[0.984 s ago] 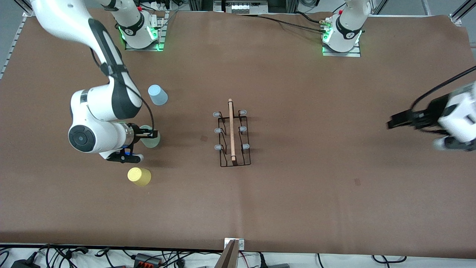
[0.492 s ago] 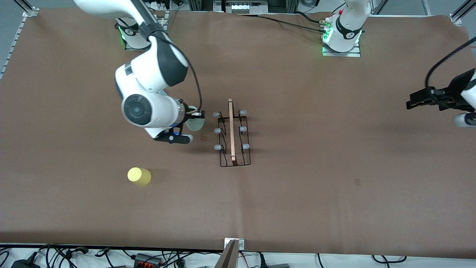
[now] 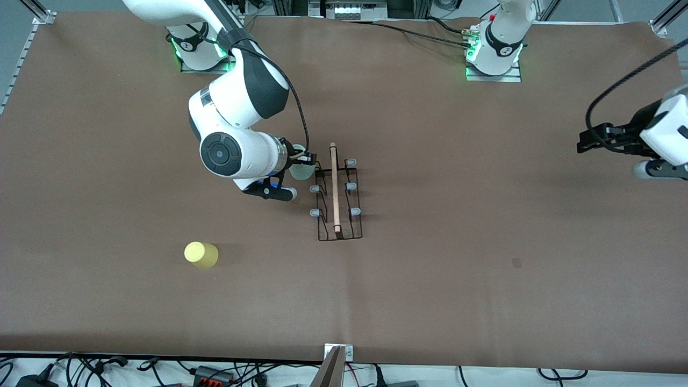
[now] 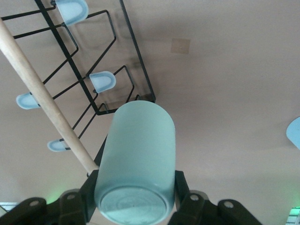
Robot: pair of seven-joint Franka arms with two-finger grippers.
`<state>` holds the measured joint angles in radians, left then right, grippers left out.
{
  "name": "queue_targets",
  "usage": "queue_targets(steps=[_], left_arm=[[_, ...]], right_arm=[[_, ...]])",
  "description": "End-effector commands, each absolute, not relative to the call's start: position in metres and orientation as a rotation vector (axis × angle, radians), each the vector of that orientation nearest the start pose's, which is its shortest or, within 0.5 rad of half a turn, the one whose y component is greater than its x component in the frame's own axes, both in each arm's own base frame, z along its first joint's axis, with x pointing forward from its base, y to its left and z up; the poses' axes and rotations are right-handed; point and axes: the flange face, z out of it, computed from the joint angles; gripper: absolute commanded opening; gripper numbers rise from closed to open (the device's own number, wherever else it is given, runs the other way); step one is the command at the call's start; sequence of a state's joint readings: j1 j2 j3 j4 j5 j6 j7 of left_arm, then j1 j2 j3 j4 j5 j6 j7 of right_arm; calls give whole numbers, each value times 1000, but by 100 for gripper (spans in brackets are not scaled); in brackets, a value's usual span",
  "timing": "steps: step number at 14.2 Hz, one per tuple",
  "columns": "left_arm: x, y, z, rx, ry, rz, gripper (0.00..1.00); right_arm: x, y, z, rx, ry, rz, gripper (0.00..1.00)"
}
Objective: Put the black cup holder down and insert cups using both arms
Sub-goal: 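Lift the teal cup with the right gripper while the left gripper withdraws, then lower the teal cup onto a rack peg and open the right gripper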
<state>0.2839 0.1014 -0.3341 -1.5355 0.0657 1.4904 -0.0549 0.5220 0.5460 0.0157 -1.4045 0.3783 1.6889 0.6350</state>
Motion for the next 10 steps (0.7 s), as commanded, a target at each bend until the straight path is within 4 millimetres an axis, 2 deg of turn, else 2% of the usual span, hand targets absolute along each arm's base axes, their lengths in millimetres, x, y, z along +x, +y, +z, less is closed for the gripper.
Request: queue_targets(steps=[1, 6, 10], left_arm=[[529, -10, 580, -3055, -9, 158, 100], [533, -12, 586, -3059, -3, 139, 100], [535, -15, 586, -3066, 4, 132, 100]], right_arm=[[567, 394, 364, -2878, 298, 625, 24], [564, 407, 343, -2886, 289, 624, 24], [560, 416, 320, -2912, 271, 633, 24]])
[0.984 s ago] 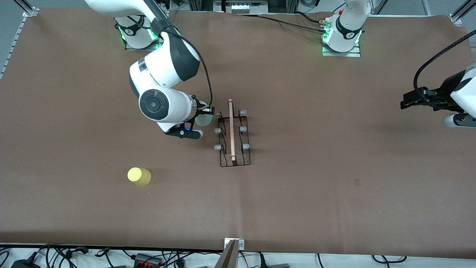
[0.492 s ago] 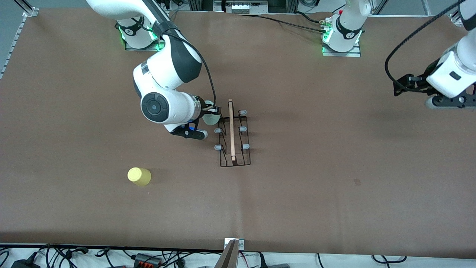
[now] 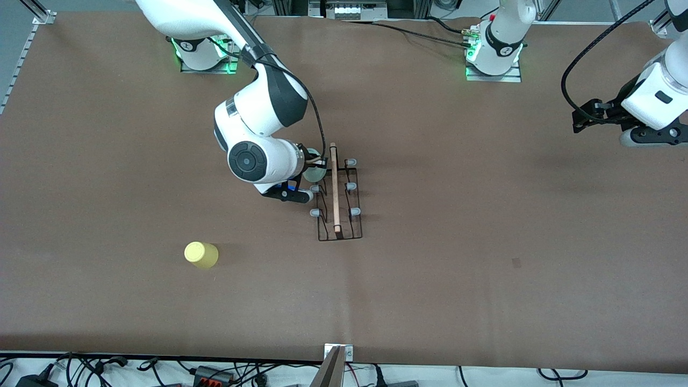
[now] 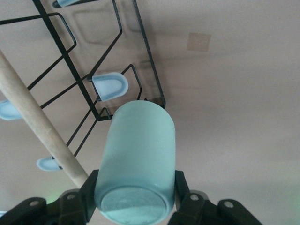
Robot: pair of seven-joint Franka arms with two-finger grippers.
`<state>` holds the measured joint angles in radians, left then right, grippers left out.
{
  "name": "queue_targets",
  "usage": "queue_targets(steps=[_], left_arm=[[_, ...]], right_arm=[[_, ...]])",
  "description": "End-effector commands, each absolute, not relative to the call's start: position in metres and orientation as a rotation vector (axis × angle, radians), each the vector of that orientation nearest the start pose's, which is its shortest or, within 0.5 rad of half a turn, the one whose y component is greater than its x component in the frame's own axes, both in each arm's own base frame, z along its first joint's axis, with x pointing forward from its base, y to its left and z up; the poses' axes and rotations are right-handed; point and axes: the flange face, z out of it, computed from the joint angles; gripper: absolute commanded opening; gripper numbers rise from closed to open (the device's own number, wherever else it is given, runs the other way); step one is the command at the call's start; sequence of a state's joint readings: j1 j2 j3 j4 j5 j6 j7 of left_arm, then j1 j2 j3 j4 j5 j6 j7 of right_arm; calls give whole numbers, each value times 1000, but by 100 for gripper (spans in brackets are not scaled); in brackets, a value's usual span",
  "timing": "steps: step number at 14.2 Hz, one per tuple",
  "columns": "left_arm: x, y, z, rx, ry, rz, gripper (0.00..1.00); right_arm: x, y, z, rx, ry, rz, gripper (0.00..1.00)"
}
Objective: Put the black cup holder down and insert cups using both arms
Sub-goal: 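Lower the teal cup onto a rack peg and open the right gripper, then move the right gripper over to the yellow cup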
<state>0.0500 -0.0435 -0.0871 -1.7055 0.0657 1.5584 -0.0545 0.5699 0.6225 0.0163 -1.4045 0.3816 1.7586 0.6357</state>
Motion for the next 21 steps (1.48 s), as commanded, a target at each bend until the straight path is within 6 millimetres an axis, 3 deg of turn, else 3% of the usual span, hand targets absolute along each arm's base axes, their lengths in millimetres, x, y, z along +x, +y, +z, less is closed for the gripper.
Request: queue_targets(steps=[1, 2, 3, 5, 7, 9, 11, 13, 16, 19, 21], left_arm=[[535, -15, 586, -3067, 4, 135, 100], [536, -15, 584, -3076, 1, 141, 100], [536, -14, 583, -3087, -7, 147, 100], [536, -11, 583, -3090, -16, 150, 100], [537, -13, 582, -3093, -14, 145, 100], [537, -12, 582, -3095, -16, 145, 100], [537, -13, 582, -3095, -12, 148, 100], [537, -13, 582, -3093, -12, 147, 100], [537, -12, 582, -3095, -14, 148, 100], [537, -12, 582, -3095, -14, 148, 100], [537, -13, 582, -3095, -12, 148, 100]], right_arm=[[559, 418, 312, -2921, 269, 639, 30], [559, 419, 311, -2931, 268, 634, 90], [559, 418, 312, -2933, 280, 631, 100], [563, 415, 323, -2932, 322, 615, 100], [574, 412, 350, -2928, 381, 555, 100], [597, 383, 381, -2985, 444, 404, 100], [627, 336, 385, -3049, 548, 278, 100], [661, 279, 377, -3056, 687, 175, 100], [706, 204, 360, -3030, 693, 6, 100], [727, 140, 331, -3085, 442, -21, 100], [734, 113, 310, -3112, 288, -13, 100]])
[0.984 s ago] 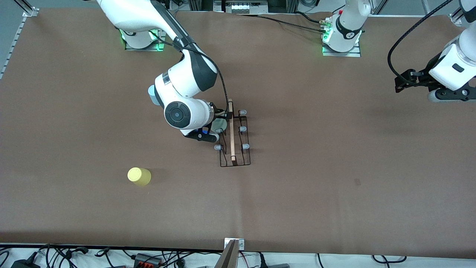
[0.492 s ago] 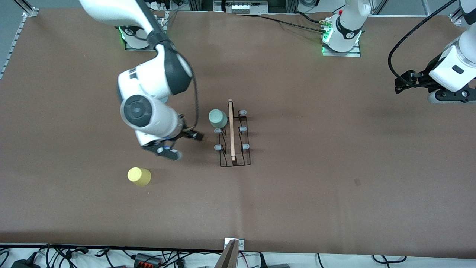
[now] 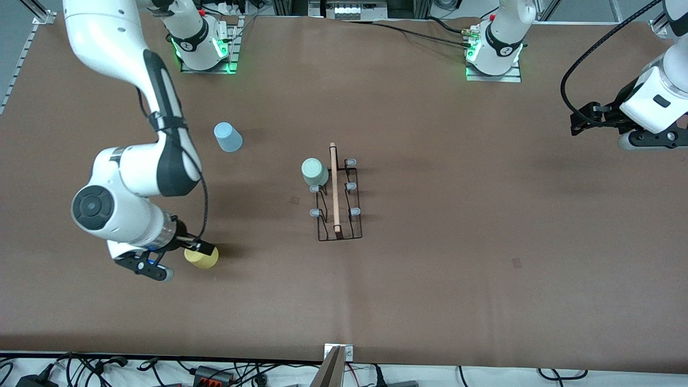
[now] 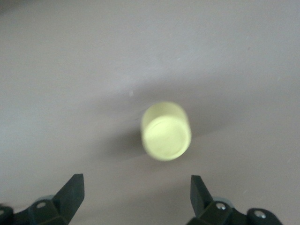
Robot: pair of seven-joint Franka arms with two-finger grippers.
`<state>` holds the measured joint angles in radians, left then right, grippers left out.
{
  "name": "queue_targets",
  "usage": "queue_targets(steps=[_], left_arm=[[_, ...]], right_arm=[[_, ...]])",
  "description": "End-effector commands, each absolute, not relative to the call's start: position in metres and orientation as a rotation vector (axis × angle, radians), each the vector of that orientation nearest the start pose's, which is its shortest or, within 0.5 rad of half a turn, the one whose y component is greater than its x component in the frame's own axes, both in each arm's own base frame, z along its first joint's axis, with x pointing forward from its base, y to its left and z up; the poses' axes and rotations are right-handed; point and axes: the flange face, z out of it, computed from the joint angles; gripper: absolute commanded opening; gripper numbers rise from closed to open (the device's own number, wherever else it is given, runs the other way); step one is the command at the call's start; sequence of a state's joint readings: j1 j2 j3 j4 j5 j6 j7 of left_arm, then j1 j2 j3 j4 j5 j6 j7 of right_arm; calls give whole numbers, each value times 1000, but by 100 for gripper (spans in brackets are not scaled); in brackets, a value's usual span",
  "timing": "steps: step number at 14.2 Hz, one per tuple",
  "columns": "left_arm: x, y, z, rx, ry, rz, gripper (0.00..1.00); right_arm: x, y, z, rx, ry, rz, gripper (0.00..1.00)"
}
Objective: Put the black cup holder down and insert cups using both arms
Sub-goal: 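Move the right gripper over to the yellow cup, then grasp the yellow cup with the right gripper and lift it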
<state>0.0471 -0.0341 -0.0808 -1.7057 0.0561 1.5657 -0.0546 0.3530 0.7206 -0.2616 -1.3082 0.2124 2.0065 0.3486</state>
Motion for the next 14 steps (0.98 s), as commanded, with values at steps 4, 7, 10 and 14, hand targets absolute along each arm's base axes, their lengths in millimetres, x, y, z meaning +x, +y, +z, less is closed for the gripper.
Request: queue_targets(steps=[4, 7, 10, 14], left_arm=[[537, -13, 582, -3095, -12, 148, 100], [537, -12, 582, -3095, -14, 148, 100], [537, -12, 582, -3095, -14, 148, 100], [538, -12, 581, -3095, -16, 150, 100]], right_arm=[[737, 104, 272, -3139, 151, 19, 100], [742, 109, 267, -3140, 104, -66, 100], [743, 109, 263, -3138, 102, -85, 100], [740, 110, 240, -3153, 70, -36, 100]])
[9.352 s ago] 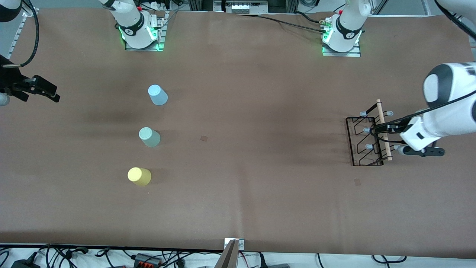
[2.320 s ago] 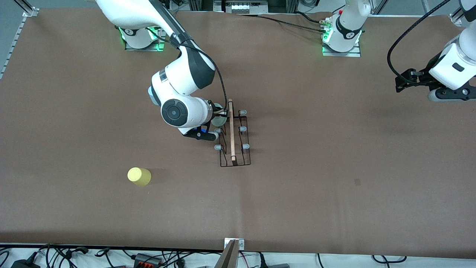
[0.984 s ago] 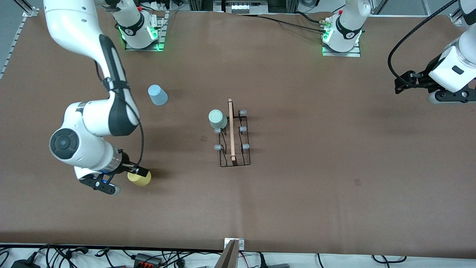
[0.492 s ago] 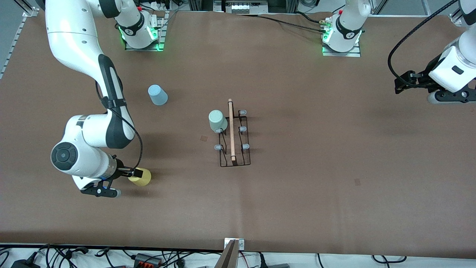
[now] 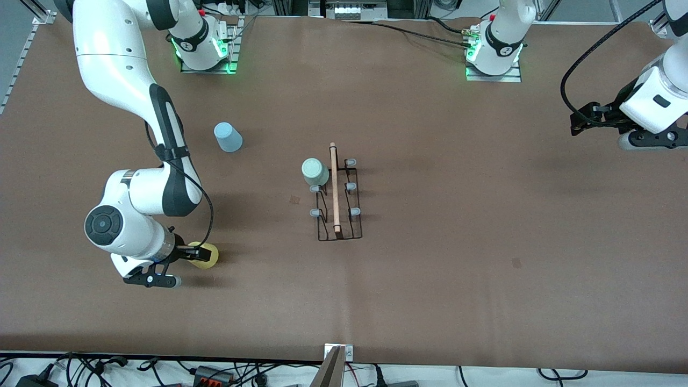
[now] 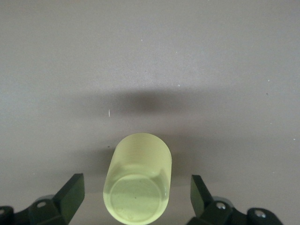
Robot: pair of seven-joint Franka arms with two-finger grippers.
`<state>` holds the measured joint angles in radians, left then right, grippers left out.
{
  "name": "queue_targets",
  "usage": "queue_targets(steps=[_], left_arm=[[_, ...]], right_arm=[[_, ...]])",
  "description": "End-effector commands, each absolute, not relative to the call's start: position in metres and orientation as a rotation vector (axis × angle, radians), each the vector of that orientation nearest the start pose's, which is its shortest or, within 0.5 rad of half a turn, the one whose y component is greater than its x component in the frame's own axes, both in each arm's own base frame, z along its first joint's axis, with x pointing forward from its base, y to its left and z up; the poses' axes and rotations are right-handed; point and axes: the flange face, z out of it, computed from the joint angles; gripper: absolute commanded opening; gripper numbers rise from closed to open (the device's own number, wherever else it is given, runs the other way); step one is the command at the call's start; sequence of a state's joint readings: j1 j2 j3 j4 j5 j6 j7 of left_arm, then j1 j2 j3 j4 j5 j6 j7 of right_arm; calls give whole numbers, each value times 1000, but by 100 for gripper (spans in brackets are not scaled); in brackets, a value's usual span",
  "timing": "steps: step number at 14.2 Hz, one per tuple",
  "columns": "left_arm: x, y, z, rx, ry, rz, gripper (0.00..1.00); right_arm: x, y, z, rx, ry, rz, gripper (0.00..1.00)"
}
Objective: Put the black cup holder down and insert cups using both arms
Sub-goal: 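Grasp the yellow cup with the right gripper and lift it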
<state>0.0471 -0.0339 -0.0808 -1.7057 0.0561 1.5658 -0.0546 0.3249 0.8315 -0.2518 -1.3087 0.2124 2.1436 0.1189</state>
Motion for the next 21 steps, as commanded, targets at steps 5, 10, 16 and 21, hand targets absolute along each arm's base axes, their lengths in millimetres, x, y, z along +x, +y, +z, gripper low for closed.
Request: queue_targets(steps=[5, 10, 16, 21], left_arm=[[538, -11, 581, -3097, -19, 150, 100], [538, -11, 581, -3095, -19, 150, 100], [538, -11, 581, -3095, -16, 150, 100], [538, -10, 581, -3095, -19, 150, 100]], right_arm=[[738, 106, 224, -3157, 46, 4, 78], [740, 119, 269, -3142, 14, 27, 20], [713, 253, 403, -3096, -233, 48, 20], [674, 357, 413, -3066, -154, -27, 21]])
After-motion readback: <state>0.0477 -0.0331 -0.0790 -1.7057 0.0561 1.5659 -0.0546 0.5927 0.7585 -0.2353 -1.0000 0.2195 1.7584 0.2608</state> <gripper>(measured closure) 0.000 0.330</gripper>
